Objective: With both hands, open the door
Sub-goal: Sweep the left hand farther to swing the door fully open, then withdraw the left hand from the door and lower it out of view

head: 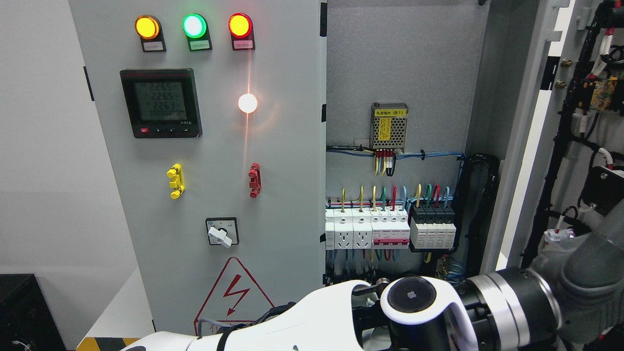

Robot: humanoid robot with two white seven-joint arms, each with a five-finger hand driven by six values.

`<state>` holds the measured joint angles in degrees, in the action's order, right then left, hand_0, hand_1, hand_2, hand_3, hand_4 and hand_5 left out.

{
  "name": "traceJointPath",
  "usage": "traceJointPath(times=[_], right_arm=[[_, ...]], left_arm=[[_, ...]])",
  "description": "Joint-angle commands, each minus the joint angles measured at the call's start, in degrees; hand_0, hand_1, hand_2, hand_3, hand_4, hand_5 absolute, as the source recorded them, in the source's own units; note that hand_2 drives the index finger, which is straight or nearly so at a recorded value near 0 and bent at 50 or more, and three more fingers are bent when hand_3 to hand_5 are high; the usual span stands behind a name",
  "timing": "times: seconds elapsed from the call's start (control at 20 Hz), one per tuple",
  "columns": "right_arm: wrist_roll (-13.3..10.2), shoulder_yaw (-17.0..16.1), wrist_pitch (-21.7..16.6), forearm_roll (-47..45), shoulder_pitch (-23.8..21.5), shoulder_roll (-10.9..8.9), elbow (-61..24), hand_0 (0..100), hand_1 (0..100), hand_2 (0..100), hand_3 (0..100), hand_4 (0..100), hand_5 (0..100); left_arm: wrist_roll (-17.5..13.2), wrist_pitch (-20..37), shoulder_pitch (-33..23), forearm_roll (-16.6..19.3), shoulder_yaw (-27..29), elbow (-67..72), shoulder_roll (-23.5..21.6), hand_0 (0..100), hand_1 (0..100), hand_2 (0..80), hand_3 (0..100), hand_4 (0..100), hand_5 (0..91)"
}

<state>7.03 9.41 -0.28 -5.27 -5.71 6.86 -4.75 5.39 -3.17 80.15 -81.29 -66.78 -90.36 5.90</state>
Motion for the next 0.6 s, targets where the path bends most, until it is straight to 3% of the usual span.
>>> traceJointPath(times=[0.0,0.55], right_arm=[[0.0,0.0,0.02,0.09,0.0,0.0,0.0,19,0,0,0,0,0],[0.0,0.0,0.02,0.0,0.0,0.0,0.0,19,0,0,0,0,0]], left_arm=[[-0.03,0.01,0.88,0.0,-1.08,4.75,4.21,0,0,0.0,0,0,0.0],[-0.03,-0.08,2.38,-0.09,-1.43,5.9,4.65,0,0,0.0,0,0,0.0]])
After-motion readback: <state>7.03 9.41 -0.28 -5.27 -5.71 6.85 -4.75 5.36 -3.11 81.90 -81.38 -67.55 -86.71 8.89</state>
